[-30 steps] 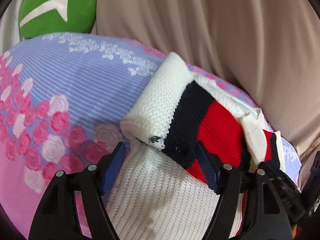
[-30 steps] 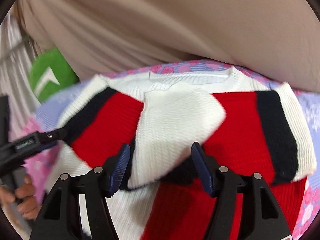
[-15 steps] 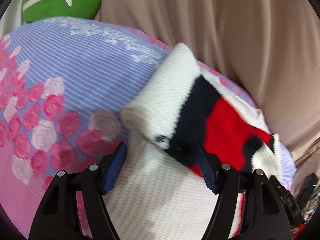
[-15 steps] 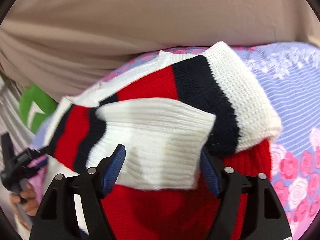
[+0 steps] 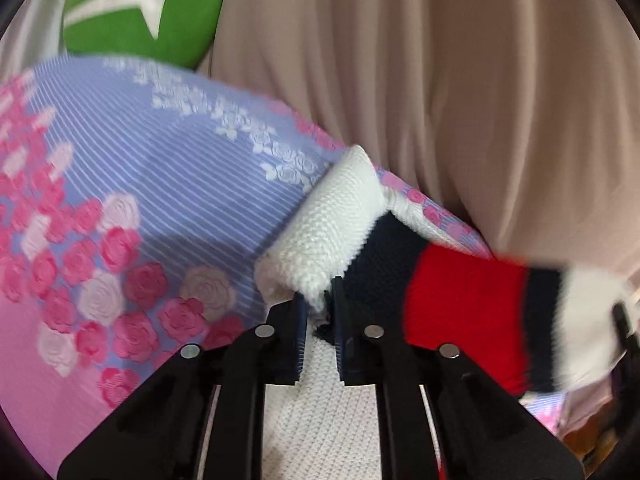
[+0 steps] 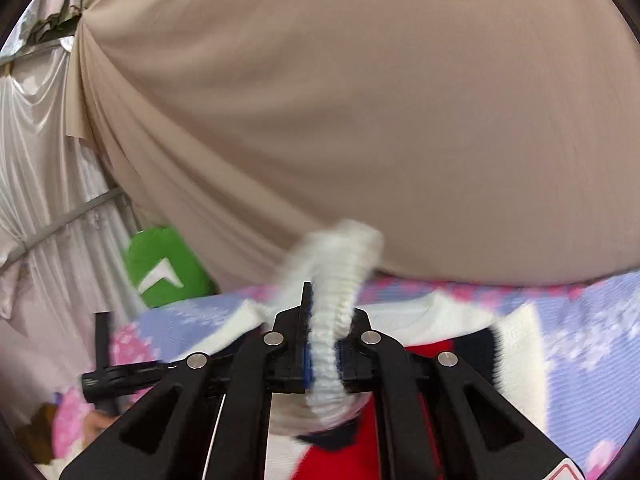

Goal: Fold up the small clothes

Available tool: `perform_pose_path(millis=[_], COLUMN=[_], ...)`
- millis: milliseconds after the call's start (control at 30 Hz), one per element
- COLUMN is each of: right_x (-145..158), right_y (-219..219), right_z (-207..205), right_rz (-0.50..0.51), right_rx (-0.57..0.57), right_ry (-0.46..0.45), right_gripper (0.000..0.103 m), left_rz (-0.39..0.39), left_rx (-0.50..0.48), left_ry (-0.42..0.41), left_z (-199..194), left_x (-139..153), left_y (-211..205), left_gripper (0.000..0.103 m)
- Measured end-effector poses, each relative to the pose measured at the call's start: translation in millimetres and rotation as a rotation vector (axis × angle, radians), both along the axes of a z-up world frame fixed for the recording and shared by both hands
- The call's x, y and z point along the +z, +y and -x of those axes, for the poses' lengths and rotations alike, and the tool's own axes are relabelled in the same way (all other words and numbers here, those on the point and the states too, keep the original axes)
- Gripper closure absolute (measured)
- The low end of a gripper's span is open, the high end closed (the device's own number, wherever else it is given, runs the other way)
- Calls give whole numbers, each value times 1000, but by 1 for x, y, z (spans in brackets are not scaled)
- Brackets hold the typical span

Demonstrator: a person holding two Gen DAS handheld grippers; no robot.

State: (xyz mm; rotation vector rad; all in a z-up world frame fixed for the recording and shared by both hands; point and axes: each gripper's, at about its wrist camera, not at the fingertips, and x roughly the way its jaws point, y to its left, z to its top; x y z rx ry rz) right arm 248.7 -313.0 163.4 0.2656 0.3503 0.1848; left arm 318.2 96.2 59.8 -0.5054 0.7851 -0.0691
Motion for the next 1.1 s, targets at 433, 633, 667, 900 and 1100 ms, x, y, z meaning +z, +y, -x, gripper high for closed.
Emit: perform_pose_path(millis=[433, 633, 667, 900, 1100], right_x=[-91, -119, -114, -104, -87], right_y=[-53, -51, -48, -59, -54], right_z=[-31, -19, -19, -23, -6], right_rz=[7, -2, -8, -32, -34], right_rx=[-192, -203, -189, -214, -332], right_ry=[384, 430, 414, 342, 291], right_gripper=[59, 88, 93, 94, 85], left_rz=[-46, -61, -76, -148, -253], left_rx=[-54, -29, -23, 31, 33], left_ry=[74, 102, 99, 40, -15], left_z=[-1, -14, -13, -6, 0], left_x=[-20, -26, -29, -32, -41], left_y=[-24, -16, -15, -16, -37], left_gripper=[54, 78, 83, 91, 90])
